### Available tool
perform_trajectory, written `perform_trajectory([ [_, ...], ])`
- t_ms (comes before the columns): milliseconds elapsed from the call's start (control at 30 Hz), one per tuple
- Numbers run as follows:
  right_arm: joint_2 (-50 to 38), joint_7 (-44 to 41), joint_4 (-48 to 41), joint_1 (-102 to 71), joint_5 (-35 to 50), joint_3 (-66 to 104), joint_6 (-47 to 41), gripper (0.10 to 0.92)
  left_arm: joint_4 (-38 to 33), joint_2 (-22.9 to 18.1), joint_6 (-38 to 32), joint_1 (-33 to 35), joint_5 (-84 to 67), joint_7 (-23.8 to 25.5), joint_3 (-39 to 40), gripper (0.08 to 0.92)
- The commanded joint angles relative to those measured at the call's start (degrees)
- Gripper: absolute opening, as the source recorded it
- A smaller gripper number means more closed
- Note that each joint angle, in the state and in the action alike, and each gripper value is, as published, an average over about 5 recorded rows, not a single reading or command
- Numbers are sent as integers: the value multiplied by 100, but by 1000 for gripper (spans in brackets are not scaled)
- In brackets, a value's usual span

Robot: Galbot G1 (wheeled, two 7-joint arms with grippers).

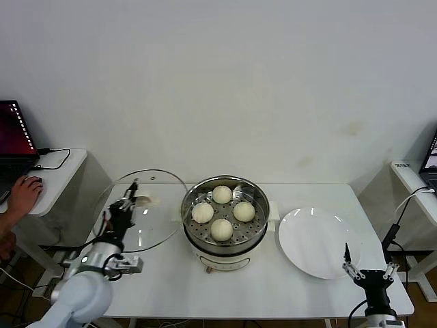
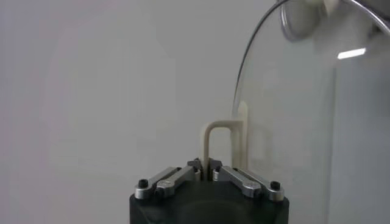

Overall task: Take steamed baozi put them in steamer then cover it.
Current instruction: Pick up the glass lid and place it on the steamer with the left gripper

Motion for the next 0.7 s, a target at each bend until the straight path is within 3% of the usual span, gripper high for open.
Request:
perform_trajectory([
  [33,249,512,-76,62,-999,-193,45,823,207,-894,1127,-2092,1228,1163,2385,135],
  [200,316,662,-113,129,-1247,-273,12,823,686,-1724,1164,-2384,2127,1719,2704,135],
  [333,329,700,-152,172,-1304,-319,5,823,1035,-2236,1166,-2519,2429,1882,2804,135],
  [700,293,727,-255,208,-1260,-334,13,823,1659,-2912,1156,-2550,2793,1915,2707,135],
])
